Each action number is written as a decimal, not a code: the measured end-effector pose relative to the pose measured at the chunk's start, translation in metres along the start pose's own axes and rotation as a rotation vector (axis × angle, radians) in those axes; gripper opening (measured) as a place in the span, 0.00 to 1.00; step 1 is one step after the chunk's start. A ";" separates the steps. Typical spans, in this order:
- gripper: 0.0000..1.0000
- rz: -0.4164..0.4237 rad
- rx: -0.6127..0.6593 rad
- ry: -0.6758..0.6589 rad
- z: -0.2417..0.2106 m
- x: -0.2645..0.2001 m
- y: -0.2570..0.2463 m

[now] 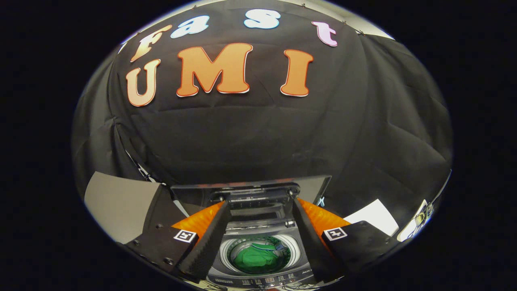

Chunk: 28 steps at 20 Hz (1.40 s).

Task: Put the clothes into the washing machine and then close the washing machine lid.

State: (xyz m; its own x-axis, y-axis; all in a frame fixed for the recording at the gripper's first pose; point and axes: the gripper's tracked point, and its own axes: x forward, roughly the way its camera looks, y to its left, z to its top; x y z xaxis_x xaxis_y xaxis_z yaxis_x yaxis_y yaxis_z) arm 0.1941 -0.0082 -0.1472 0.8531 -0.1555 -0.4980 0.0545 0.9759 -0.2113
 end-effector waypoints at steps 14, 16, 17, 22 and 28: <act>1.00 -0.011 -0.007 0.004 0.030 0.122 -0.004; 0.99 -0.001 -0.002 0.001 0.031 0.133 -0.002; 0.99 0.007 0.000 0.002 0.030 0.137 0.000; 1.00 0.036 -0.002 0.039 0.018 0.149 0.015; 1.00 0.042 -0.002 0.083 0.000 0.153 0.021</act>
State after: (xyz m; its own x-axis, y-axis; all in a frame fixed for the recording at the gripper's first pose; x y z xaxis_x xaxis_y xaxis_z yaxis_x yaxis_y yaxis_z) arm 0.3256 -0.0119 -0.2282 0.8086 -0.1267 -0.5746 0.0182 0.9815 -0.1907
